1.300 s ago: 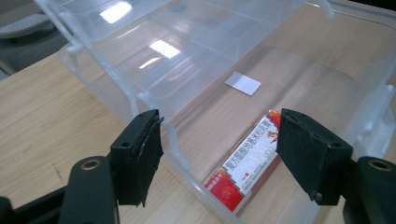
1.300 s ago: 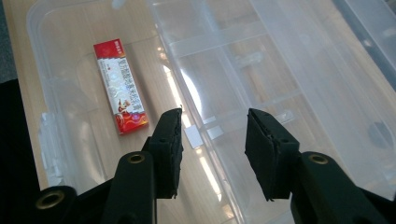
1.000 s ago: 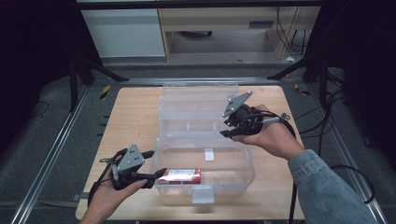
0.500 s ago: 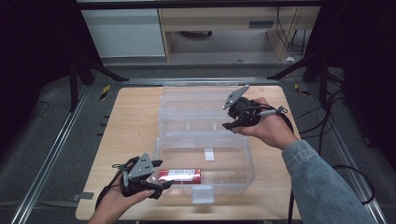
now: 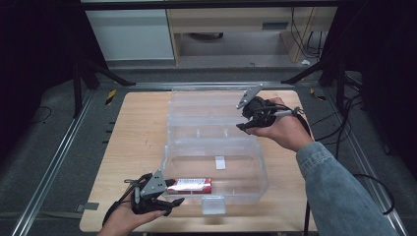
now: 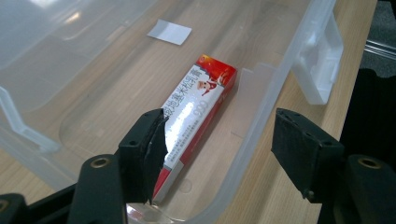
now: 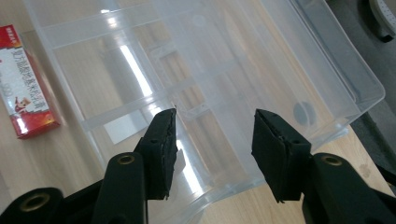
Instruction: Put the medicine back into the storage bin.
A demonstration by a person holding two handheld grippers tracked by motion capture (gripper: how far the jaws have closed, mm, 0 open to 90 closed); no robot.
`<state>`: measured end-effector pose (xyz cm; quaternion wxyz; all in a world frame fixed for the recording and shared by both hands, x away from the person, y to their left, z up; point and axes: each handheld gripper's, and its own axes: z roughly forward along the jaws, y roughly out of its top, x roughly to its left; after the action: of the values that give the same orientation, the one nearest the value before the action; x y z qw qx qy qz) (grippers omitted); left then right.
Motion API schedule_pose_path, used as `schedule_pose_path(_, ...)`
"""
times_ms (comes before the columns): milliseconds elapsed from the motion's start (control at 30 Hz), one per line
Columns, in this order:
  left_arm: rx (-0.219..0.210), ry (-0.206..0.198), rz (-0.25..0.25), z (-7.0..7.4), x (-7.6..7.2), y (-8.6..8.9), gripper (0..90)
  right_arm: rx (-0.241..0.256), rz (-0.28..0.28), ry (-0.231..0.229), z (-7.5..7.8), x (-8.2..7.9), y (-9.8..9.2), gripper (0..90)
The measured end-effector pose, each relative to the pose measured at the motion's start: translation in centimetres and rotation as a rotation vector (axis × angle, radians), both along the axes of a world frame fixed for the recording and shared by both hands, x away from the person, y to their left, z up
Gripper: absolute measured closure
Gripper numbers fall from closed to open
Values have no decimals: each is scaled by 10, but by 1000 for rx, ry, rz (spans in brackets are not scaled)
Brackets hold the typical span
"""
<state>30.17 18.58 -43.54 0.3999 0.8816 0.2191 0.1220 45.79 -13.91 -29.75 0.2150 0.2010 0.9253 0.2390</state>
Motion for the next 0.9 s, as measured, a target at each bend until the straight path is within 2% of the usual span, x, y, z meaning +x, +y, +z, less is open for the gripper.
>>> schedule_pose_path(267,20,-4,-7,-4,-1,-3,471,-2,-11,-9,-1,8,0,482)
schedule_pose_path(400,23,12,0,-7,1,-3,486,-20,-6,-5,-3,12,3,470)
schedule_pose_path(433,17,30,-10,-8,2,-5,505,-33,-2,-1,-5,15,7,476)
schedule_pose_path(467,17,30,-10,-8,2,-5,530,-33,-2,-1,-5,15,7,476)
schedule_pose_path(533,18,30,-18,-9,2,-6,548,-44,6,9,-9,18,10,497)
schedule_pose_path(600,12,41,-43,-8,3,-9,619,-70,15,21,-15,22,15,540)
schedule_pose_path(700,5,45,-54,-6,4,-11,674,-91,25,28,-19,27,19,565)
schedule_pose_path(767,12,41,-55,-5,5,-14,689,-111,28,31,-21,30,21,577)
schedule_pose_path(900,13,41,-59,-6,8,-16,700,-118,21,40,-24,37,21,589)
